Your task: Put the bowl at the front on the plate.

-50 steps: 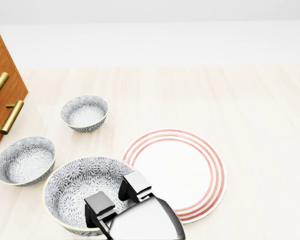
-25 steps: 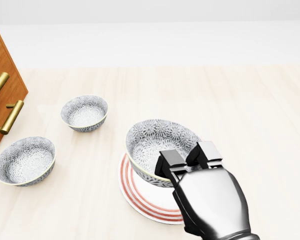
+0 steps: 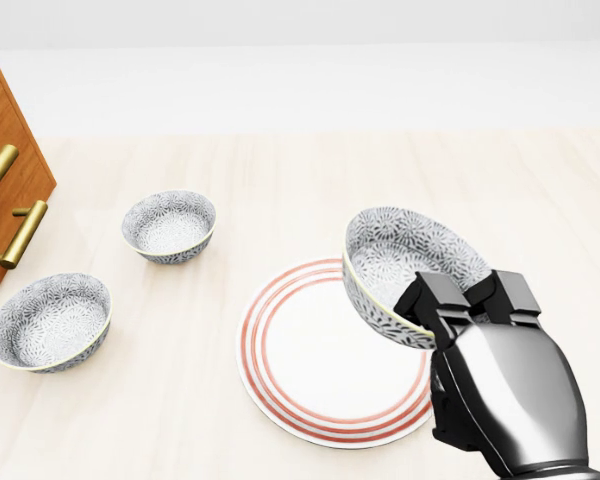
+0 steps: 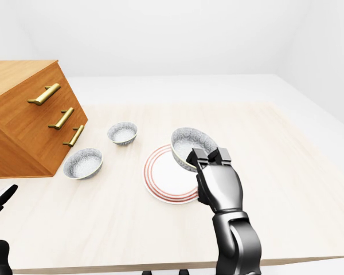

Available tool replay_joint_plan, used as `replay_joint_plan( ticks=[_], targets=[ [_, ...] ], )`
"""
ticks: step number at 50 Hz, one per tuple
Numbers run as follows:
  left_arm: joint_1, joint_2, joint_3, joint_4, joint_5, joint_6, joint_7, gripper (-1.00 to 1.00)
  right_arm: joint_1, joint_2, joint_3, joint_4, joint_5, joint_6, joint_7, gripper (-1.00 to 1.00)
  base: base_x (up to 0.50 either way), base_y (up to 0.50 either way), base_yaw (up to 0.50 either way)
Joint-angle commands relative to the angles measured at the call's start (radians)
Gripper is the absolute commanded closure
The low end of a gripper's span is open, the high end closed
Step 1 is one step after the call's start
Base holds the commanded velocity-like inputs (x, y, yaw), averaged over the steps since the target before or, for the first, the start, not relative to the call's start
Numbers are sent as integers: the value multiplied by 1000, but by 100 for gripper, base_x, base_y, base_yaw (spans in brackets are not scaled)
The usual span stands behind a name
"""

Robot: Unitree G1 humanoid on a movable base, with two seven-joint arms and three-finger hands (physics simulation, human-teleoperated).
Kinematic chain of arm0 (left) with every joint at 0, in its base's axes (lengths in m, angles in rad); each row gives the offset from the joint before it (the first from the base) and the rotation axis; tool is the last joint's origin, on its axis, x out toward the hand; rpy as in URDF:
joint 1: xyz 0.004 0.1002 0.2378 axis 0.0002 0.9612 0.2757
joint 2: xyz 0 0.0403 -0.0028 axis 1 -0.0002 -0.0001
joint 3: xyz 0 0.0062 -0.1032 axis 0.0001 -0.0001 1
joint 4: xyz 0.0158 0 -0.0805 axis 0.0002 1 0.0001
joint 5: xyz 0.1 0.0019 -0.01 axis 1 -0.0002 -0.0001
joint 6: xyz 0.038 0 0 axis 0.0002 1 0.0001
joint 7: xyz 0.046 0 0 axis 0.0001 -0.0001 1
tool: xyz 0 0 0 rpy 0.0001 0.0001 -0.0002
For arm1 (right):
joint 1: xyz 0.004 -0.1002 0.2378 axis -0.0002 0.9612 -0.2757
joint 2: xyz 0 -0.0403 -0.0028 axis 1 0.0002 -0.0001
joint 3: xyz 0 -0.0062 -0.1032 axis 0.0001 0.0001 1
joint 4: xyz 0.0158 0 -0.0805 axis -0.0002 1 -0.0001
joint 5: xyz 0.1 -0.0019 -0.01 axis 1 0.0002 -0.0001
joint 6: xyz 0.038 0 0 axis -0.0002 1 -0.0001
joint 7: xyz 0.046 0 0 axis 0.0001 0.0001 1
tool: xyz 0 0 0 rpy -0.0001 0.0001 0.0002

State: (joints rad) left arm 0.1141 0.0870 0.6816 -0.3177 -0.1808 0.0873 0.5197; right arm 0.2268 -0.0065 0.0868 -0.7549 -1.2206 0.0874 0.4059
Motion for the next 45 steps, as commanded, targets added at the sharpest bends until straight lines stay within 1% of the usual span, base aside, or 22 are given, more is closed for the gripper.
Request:
replay_joint_plan(
  ticks=[1, 6, 45],
  targets=[
    [-3, 1, -6, 16, 6, 0, 3, -100, 16, 8, -88, -48, -27, 0, 4, 100, 0, 0, 0],
    [0, 1, -5, 7, 2, 0, 4, -100, 38, 25, -80, -62, -38, 0, -8, 100, 0, 0, 0],
    [-1, 1, -4, 7, 2, 0, 4, -100, 38, 23, -78, -63, -37, 0, -8, 100, 0, 0, 0]
  ],
)
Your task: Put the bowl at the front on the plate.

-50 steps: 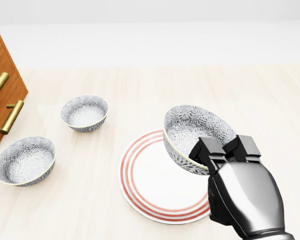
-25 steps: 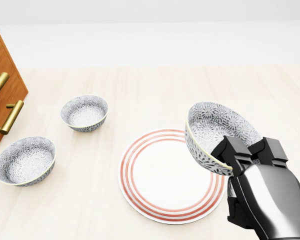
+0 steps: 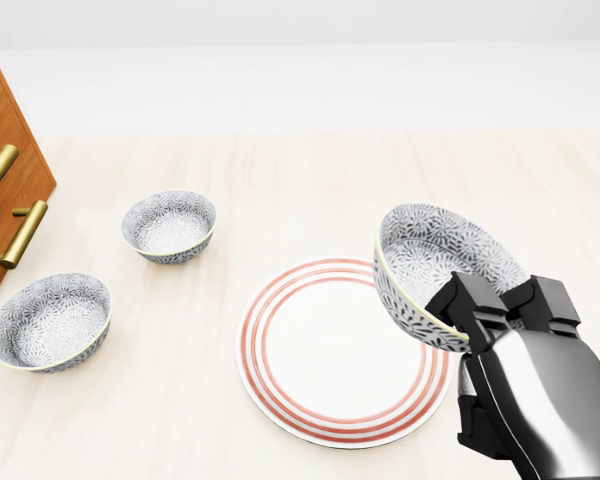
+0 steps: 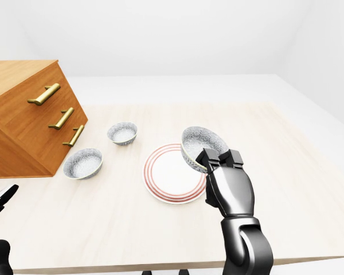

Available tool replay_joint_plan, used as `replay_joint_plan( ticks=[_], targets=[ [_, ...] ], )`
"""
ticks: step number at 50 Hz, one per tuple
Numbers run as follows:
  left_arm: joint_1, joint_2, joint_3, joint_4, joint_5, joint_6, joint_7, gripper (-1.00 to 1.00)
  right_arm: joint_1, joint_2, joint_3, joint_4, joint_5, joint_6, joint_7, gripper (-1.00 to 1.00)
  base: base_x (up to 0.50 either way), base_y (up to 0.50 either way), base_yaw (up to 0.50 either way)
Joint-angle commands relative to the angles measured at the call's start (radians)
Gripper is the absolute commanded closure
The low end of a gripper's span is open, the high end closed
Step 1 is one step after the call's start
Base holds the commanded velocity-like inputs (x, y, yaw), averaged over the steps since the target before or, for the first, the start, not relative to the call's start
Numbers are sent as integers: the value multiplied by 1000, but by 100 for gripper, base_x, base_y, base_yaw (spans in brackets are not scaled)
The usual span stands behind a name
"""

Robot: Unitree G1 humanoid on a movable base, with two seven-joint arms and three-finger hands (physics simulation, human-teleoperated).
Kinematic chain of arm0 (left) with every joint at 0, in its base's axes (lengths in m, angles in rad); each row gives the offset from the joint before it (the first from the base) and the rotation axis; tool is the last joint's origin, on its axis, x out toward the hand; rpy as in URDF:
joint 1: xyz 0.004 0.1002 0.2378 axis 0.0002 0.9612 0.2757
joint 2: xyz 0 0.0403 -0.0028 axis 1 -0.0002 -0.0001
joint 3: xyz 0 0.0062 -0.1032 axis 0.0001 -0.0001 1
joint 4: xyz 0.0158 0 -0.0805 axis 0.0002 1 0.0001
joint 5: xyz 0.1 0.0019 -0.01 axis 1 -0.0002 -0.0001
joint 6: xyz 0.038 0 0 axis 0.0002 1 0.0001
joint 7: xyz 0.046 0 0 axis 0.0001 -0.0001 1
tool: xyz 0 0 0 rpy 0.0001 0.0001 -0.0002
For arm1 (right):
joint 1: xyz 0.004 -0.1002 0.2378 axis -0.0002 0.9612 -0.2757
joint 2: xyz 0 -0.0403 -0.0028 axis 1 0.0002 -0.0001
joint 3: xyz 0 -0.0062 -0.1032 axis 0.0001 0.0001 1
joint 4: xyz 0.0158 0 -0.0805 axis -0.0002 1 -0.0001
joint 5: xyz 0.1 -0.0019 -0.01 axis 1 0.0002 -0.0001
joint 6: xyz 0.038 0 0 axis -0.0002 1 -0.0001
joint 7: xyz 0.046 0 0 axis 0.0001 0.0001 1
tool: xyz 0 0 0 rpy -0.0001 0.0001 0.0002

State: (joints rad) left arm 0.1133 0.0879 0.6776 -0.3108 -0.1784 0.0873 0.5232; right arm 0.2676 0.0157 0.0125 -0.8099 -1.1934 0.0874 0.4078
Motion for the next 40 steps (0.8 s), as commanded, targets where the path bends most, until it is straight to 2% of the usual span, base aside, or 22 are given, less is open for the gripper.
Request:
replay_joint_plan(
  ticks=[1, 5, 6, 13, 20, 30, 40],
  targets=[
    [0, 0, 0, 0, 0, 0, 0, -100, -2, 1, -4, -8, -64, 0, -10, 100, 0, 0, 0],
    [0, 0, 0, 0, 0, 0, 0, -100, -2, 1, -4, -8, -64, 0, -10, 100, 0, 0, 0],
    [0, 0, 0, 1, 0, 0, 0, -100, -12, 0, -1, 1, -41, 0, -40, 100, 0, 0, 0],
    [-1, 1, 1, 4, 1, 0, -2, -100, -118, -9, 79, 81, -297, 0, 60, 100, 0, 0, 0],
    [1, 2, 3, -9, -1, 0, -3, -100, -209, -10, 85, 156, -415, 0, 118, 100, 0, 0, 0],
    [4, -2, 16, -42, -6, 0, -12, -100, -275, -1, 80, 226, -434, 0, 111, 100, 0, 0, 0],
    [3, -3, 17, -37, -7, 0, -12, -100, -334, 16, 124, 311, -506, 0, 94, 100, 0, 0, 0]
  ],
)
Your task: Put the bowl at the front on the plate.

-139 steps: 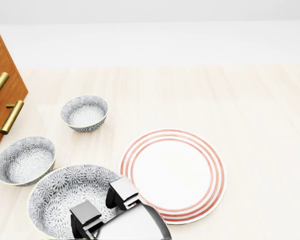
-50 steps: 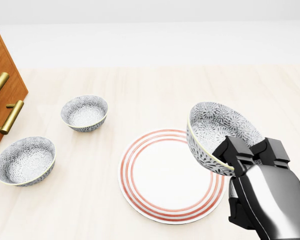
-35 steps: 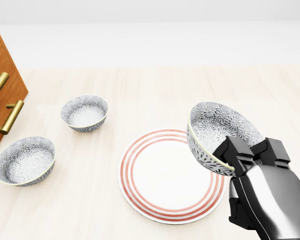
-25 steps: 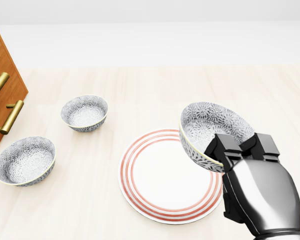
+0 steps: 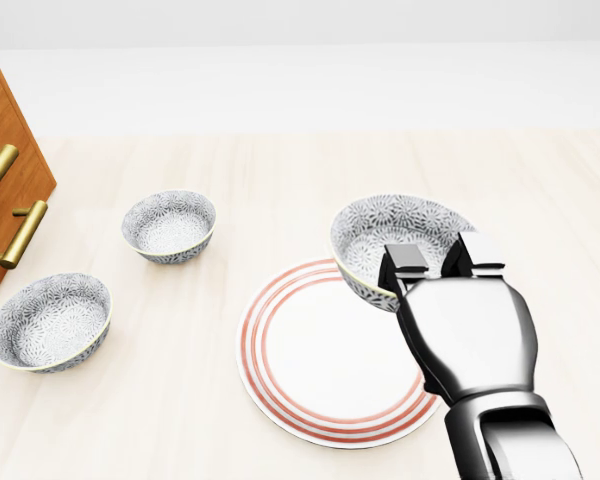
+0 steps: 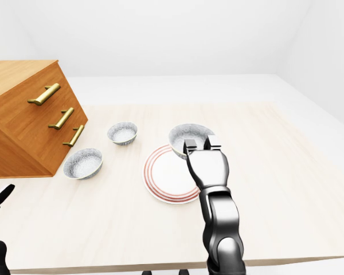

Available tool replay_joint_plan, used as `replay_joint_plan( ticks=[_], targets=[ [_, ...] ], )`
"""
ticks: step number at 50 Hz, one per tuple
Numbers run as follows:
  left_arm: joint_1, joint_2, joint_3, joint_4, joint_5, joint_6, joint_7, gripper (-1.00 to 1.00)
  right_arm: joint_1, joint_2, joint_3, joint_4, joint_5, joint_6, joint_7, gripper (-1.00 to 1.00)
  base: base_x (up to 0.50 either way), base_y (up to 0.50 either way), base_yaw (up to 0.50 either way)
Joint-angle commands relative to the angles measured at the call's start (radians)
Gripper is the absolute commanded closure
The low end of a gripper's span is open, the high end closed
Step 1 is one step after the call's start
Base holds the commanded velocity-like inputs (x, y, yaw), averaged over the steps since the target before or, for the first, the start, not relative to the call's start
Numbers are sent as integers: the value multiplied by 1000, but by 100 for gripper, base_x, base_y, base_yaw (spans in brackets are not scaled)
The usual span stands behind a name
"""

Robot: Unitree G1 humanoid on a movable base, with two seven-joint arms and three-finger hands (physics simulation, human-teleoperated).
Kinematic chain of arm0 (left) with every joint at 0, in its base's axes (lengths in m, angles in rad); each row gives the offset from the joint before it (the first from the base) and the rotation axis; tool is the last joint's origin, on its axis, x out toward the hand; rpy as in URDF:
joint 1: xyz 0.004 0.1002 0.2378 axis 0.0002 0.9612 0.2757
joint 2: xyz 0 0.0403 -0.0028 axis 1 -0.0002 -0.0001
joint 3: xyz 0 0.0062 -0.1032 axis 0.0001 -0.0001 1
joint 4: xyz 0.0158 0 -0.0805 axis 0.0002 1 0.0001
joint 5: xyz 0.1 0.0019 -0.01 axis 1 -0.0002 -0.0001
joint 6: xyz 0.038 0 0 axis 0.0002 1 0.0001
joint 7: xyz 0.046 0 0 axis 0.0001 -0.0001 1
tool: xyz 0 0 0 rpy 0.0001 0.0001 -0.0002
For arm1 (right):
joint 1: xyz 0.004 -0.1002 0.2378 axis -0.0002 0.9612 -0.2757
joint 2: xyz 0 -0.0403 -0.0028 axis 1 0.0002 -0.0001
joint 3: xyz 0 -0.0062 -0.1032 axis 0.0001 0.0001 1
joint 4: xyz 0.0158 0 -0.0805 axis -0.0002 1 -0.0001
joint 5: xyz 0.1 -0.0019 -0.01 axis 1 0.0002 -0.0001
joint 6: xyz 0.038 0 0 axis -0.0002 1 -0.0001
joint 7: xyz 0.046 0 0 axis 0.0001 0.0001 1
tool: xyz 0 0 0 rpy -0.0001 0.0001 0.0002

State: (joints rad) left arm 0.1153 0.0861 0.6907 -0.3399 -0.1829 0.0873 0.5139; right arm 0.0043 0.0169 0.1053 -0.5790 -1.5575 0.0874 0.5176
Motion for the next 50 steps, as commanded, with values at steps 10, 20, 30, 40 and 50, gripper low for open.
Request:
replay_joint_plan(
  ticks=[10, 20, 30, 40, 50],
  targets=[
    [-4, 2, -1, 4, -4, 0, 3, -100, -107, 31, 64, 154, -189, 0, -48, 100, 0, 0, 0],
    [-1, 1, -2, 8, -4, 0, 0, -100, -71, 33, 85, 174, -184, 0, -99, 100, 0, 0, 0],
    [1, 0, 2, -1, -1, 0, -3, -100, -45, 33, 97, 196, -167, 0, -137, 100, 0, 0, 0],
    [-2, 2, -2, 15, -5, 0, 1, -100, -39, 37, 117, 257, -146, 0, -195, 100, 0, 0, 0],
    [-3, 3, -1, 6, -7, 0, 4, -100, -16, 34, 149, 327, -116, 0, -256, 100, 0, 0, 0]
  ],
)
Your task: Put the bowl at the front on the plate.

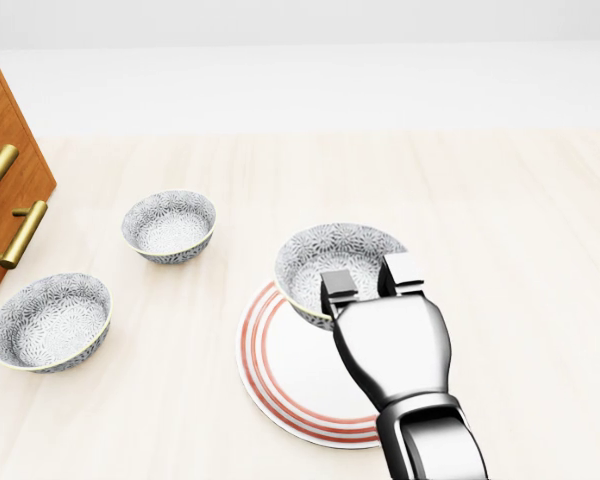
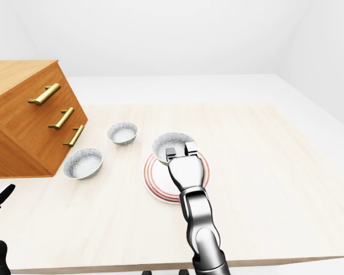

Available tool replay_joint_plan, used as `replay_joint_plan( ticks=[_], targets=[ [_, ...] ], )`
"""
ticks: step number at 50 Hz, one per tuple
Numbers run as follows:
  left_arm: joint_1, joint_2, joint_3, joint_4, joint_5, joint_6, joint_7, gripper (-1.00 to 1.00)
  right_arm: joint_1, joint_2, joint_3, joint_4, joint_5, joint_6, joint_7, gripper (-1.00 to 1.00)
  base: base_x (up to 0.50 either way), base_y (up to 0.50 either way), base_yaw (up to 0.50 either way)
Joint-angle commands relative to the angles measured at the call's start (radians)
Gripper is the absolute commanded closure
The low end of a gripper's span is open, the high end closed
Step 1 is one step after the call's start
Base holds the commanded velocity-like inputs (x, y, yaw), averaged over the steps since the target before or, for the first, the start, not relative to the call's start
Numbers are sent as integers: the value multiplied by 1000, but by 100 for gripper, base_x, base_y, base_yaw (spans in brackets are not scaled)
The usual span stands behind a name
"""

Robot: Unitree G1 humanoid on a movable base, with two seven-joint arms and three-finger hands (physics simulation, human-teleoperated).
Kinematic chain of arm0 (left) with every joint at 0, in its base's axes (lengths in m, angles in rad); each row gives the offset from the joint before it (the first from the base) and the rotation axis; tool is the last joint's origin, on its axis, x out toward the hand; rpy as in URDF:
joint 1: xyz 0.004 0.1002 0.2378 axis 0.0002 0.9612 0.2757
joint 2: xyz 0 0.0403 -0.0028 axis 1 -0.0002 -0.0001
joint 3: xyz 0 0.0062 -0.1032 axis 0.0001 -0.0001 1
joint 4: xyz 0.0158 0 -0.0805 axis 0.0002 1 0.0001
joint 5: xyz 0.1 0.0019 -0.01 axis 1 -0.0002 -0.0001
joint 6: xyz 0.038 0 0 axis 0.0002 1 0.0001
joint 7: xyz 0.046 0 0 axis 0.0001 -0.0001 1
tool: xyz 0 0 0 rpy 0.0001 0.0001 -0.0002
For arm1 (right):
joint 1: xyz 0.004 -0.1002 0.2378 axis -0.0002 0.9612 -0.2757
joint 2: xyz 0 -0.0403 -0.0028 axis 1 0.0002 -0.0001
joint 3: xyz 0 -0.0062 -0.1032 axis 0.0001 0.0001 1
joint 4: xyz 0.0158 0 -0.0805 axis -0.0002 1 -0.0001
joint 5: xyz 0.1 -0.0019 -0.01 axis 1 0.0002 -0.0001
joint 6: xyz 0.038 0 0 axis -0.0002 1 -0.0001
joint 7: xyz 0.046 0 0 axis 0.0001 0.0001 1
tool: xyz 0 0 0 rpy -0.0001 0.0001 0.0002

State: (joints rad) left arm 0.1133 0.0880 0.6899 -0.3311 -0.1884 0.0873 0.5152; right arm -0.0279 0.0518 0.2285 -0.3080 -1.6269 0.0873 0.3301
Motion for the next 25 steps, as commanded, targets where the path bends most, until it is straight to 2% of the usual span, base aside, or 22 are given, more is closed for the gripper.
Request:
replay_joint_plan(
  ticks=[1, 25],
  targets=[
    [-1, 1, 0, -2, -1, 0, 2, -100, 17, -1, 26, 56, -45, 0, -71, 100, 0, 0, 0],
    [3, -1, 1, -8, -1, 0, 1, -100, 48, -23, 19, 128, 18, 0, -154, 100, 0, 0, 0]
  ],
)
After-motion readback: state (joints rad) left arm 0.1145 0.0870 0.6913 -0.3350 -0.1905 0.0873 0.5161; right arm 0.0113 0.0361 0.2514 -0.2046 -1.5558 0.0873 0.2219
